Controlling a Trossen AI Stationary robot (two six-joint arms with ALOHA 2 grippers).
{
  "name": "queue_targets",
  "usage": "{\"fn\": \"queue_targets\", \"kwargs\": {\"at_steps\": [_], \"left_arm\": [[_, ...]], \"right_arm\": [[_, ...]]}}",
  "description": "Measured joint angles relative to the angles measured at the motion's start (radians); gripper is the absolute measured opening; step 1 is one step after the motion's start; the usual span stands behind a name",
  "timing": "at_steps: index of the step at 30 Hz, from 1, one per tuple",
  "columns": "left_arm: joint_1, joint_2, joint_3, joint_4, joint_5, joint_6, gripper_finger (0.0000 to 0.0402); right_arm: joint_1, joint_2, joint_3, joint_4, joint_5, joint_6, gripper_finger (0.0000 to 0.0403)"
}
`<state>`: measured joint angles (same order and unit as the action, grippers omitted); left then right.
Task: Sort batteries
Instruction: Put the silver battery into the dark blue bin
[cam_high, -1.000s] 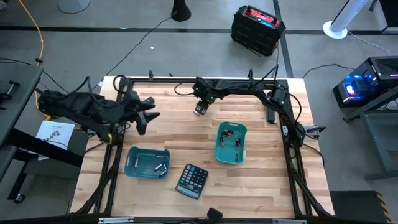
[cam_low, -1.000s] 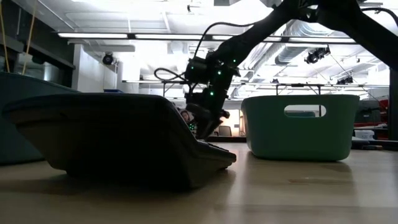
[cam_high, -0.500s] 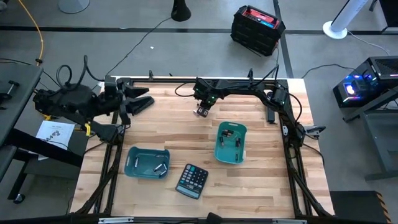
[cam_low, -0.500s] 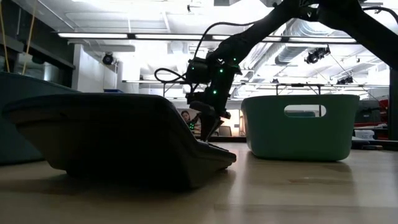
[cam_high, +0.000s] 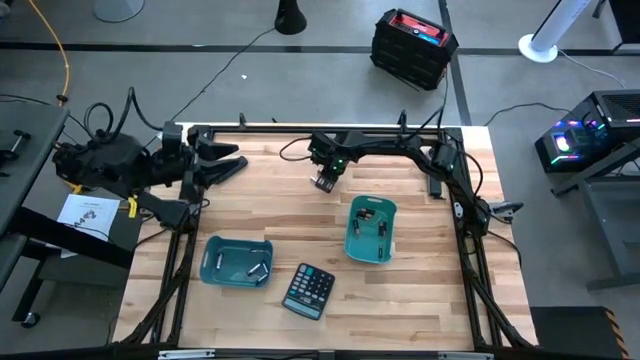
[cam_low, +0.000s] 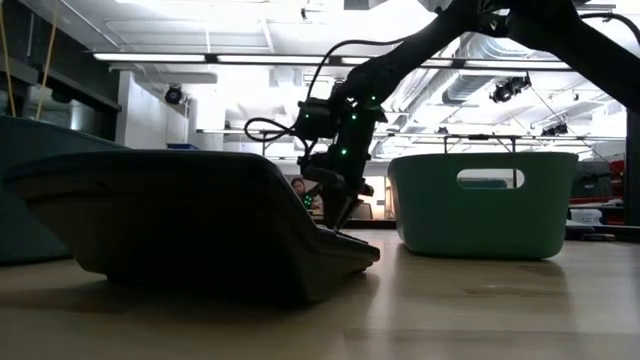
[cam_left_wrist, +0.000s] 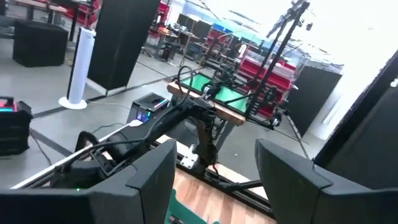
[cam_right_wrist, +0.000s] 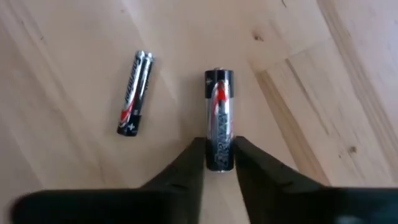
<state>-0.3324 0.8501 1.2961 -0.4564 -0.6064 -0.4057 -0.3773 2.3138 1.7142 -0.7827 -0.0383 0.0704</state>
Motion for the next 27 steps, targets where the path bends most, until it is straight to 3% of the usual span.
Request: {"fn": "queue_targets", "kwargs": {"at_steps": [3, 7, 12, 21, 27], "left_arm": [[-0.015, -0.007, 0.0, 0.025, 0.003, 0.044, 0.0209], [-0.027, -0.029, 0.0, 0.068, -0.007, 0.13, 0.0209], [-0.029, -0.042, 0.0, -0.018, -0.08, 0.171, 0.0209], [-0.029, -0.002, 0.0, -0.256, -0.189, -0.103, 0.0209], [-0.029, 0.066, 0.0, -0.29, -0.178, -0.187, 0.0209]], "right_arm": [[0.016, -0.011, 0.0, -0.016, 0.031, -0.019, 0.0025], [0.022, -0.078, -0.014, -0.026, 0.053, -0.024, 0.0029], [0.031, -0.231, -0.014, -0.004, -0.011, -0.025, 0.0019], [0.201, -0.343, -0.011, 0.295, -0.317, 0.044, 0.0019], [0.381, -0.295, -0.014, 0.482, -0.359, 0.103, 0.0019]]}}
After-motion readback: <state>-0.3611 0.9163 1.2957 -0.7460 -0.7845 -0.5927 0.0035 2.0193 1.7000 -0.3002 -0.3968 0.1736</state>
